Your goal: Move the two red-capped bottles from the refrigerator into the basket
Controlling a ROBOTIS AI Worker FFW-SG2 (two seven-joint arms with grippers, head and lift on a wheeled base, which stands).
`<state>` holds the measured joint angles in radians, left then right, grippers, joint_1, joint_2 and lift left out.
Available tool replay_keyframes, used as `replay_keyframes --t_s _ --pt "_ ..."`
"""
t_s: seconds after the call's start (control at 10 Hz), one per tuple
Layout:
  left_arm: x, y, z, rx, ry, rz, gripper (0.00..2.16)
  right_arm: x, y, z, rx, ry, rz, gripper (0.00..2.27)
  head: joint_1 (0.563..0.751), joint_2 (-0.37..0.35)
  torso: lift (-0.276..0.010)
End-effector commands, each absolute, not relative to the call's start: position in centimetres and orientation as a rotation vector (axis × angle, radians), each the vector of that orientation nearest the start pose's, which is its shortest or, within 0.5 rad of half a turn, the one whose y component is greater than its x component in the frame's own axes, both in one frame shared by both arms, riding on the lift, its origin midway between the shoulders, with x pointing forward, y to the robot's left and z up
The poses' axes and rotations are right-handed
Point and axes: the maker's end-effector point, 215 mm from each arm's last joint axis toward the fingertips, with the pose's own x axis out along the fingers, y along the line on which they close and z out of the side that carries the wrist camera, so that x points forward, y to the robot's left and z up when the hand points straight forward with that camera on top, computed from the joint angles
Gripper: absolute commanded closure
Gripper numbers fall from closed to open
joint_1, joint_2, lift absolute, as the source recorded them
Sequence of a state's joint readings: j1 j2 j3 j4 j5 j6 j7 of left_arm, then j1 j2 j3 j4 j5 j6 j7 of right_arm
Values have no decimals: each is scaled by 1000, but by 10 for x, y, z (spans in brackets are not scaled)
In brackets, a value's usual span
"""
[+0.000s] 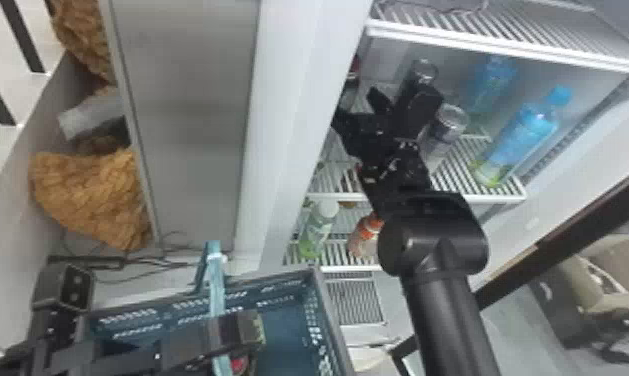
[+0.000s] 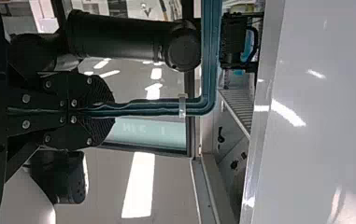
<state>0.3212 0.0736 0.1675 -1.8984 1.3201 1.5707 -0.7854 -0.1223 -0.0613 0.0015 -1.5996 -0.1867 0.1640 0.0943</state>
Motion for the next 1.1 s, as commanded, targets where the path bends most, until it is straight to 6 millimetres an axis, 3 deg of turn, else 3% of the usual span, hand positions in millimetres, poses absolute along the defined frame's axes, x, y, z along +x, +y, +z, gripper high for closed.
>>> replay_keyframes --t_s 0.0,0.3,0.4,1.0 --pt "231 18 -278 -1522 856 -1423 1204 640 -219 -297 123 13 119 233 695 -259 0" --pt "231 18 -278 -1522 856 -1423 1204 647 -221 -301 125 32 118 1156 695 -255 0" --pt "231 18 -278 -1522 856 -1423 1204 647 -219 -303 119 41 122 1280 695 -255 0" --pt "230 18 -278 -1525 859 -1423 1204 614 -205 -273 133 -24 164 1280 695 -248 0"
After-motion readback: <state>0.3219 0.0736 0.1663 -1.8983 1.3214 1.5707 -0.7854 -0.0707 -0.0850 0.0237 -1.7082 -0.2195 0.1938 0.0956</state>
